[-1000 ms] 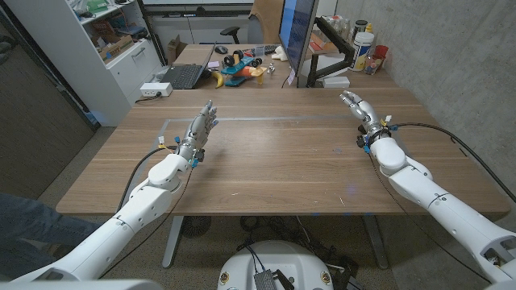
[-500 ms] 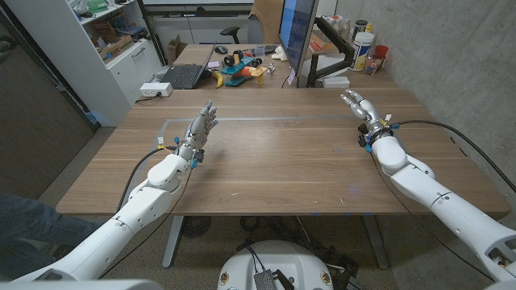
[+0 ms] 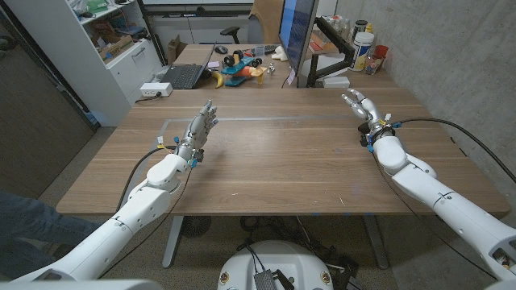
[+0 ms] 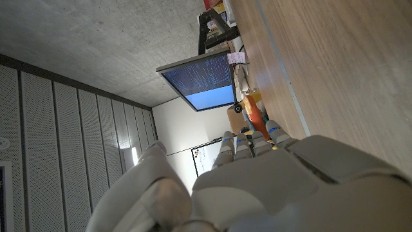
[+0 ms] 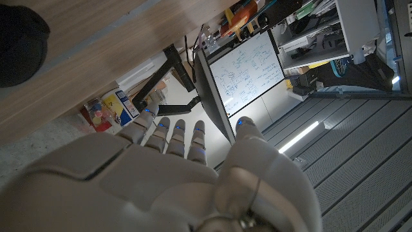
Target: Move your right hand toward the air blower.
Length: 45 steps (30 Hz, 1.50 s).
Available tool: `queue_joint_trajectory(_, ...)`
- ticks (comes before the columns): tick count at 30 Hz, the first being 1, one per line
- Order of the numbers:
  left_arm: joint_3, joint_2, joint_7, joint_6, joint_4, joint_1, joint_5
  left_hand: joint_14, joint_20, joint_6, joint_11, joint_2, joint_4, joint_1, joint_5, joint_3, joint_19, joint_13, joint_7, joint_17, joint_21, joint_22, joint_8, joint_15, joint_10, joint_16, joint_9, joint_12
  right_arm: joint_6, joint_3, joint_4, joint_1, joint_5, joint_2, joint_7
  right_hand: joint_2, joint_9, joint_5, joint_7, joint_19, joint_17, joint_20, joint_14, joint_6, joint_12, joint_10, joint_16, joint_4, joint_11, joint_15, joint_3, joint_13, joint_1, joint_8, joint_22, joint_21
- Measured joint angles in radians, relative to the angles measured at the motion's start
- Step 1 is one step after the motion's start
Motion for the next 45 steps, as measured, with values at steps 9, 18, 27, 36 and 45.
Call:
queue_joint_trajectory(9, -0.001, 0.004, -0.003, 0.0, 0.0, -0.001, -0.002, 0.0, 0.0, 0.0, 0.0, 0.0, 0.0, 0.0, 0.0, 0.0, 0.0, 0.0, 0.0, 0.0, -0.007, 0.0, 0.0, 0.0, 0.0, 0.0, 0.0, 0.0, -0.027, -0.002, -0.014, -0.002, -0.036, -0.011, -0.024, 0.0, 0.0, 0.0, 0.0, 0.003, 0.0, -0.003, 0.006, 0.0, 0.0, 0.0, 0.0, 0.0, 0.0, -0.005, 0.0, 0.0, 0.0, 0.0, 0.0, -0.004)
queue_joint_trajectory(18, -0.001, 0.007, -0.004, 0.004, -0.002, -0.002, -0.002, 0.0, 0.0, 0.0, -0.002, 0.0, 0.0, 0.0, 0.0, 0.0, 0.0, 0.0, 0.0, 0.0, -0.011, 0.0, 0.0, 0.0, 0.002, 0.0, 0.0, 0.0, -0.058, -0.011, -0.021, 0.001, -0.076, -0.023, -0.039, 0.0, 0.0, 0.0, 0.0, 0.013, -0.005, -0.002, 0.009, 0.0, 0.0, 0.005, 0.0, -0.004, -0.005, -0.009, 0.004, 0.0, 0.0, 0.0, 0.0, -0.004)
queue_joint_trajectory(27, -0.002, 0.008, -0.004, 0.007, -0.003, -0.002, -0.004, 0.0, 0.0, 0.0, -0.005, 0.004, 0.0, -0.004, 0.0, 0.0, 0.0, 0.0, 0.0, 0.0, -0.016, 0.0, 0.0, 0.0, 0.005, 0.0, 0.0, 0.0, -0.081, -0.023, -0.022, 0.012, -0.112, -0.03, -0.049, 0.0, 0.0, 0.005, -0.005, 0.019, -0.005, -0.007, 0.013, 0.006, 0.0, 0.011, 0.0, -0.004, -0.011, -0.012, 0.004, 0.0, 0.0, 0.0, 0.0, -0.004)
queue_joint_trajectory(36, -0.003, 0.008, -0.006, 0.006, 0.002, -0.001, -0.005, 0.0, 0.004, 0.0, -0.005, 0.004, 0.0, -0.004, 0.0, 0.0, -0.004, 0.0, 0.0, 0.0, -0.018, 0.0, 0.0, 0.0, 0.005, 0.0, 0.0, 0.0, -0.098, -0.034, -0.02, 0.02, -0.142, -0.034, -0.062, 0.0, 0.0, 0.005, -0.009, 0.025, -0.005, -0.003, 0.018, 0.009, 0.008, 0.02, 0.0, -0.006, -0.009, -0.018, 0.002, 0.0, 0.0, 0.0, 0.0, -0.012)
queue_joint_trajectory(45, -0.004, 0.007, -0.009, 0.0, 0.007, 0.0, -0.007, 0.0, 0.007, 0.0, -0.005, 0.004, -0.003, -0.004, 0.0, -0.003, 0.0, 0.0, 0.0, 0.0, -0.018, 0.0, 0.0, 0.0, 0.005, 0.0, 0.0, 0.0, -0.116, -0.042, -0.021, 0.024, -0.169, -0.039, -0.073, 0.0, 0.0, 0.005, -0.009, 0.025, -0.005, -0.003, 0.018, 0.009, 0.008, 0.02, 0.0, -0.008, -0.009, -0.018, 0.0, 0.0, 0.0, 0.0, 0.0, -0.012)
